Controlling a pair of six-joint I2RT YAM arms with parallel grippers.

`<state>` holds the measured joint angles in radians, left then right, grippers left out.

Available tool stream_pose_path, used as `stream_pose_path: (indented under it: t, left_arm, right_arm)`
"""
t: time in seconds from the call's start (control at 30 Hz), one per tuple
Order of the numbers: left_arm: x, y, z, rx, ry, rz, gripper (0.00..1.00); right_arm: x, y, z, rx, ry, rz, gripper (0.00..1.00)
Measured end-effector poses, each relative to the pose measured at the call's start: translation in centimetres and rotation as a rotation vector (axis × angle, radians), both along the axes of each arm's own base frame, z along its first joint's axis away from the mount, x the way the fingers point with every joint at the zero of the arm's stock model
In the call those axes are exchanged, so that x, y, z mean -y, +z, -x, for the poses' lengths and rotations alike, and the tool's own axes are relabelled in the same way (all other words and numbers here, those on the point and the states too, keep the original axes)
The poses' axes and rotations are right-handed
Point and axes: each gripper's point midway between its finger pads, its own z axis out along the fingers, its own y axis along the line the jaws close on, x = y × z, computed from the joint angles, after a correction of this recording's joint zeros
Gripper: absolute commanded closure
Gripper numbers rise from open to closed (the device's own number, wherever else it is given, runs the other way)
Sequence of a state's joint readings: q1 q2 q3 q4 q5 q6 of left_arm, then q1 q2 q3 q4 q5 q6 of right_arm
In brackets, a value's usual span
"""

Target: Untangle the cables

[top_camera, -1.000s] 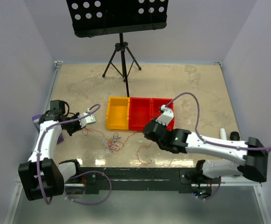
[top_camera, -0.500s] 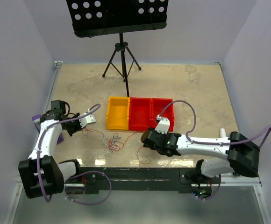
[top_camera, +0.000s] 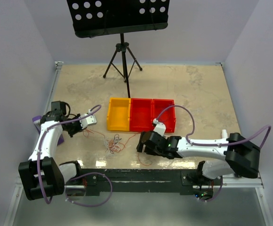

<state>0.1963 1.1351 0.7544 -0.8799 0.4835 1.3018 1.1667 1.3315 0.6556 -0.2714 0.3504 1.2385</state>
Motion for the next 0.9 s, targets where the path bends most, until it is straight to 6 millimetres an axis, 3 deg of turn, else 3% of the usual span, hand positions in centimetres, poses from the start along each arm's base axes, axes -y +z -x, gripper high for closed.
stream_pose_path:
  t: [0.1, 0.43, 0.67, 0.9]
  left_arm:
    - [0.0, 0.0, 0.0, 0.000, 0.000, 0.000, 1.00]
    - [0.0, 0.0, 0.0, -0.001, 0.000, 0.000, 1.00]
    - [0.1, -0.3, 0.3, -0.005, -0.001, 0.000, 1.00]
    - [-0.1, -0.4, 0.5, -0.005, 0.000, -0.008, 1.00]
  right_arm:
    - [0.0, -1.6, 0.4, -0.033, 0.011, 0.037, 0.17]
    - [-1.1, -1.6, -0.3, -0.033, 0.006, 0.038, 0.23]
    - [-1.9, -2.1, -1.6, 0.002, -0.026, 0.058, 0.49]
    - [-1.8, -2.6, -2.7, 0.044, -0.065, 0.076, 0.69]
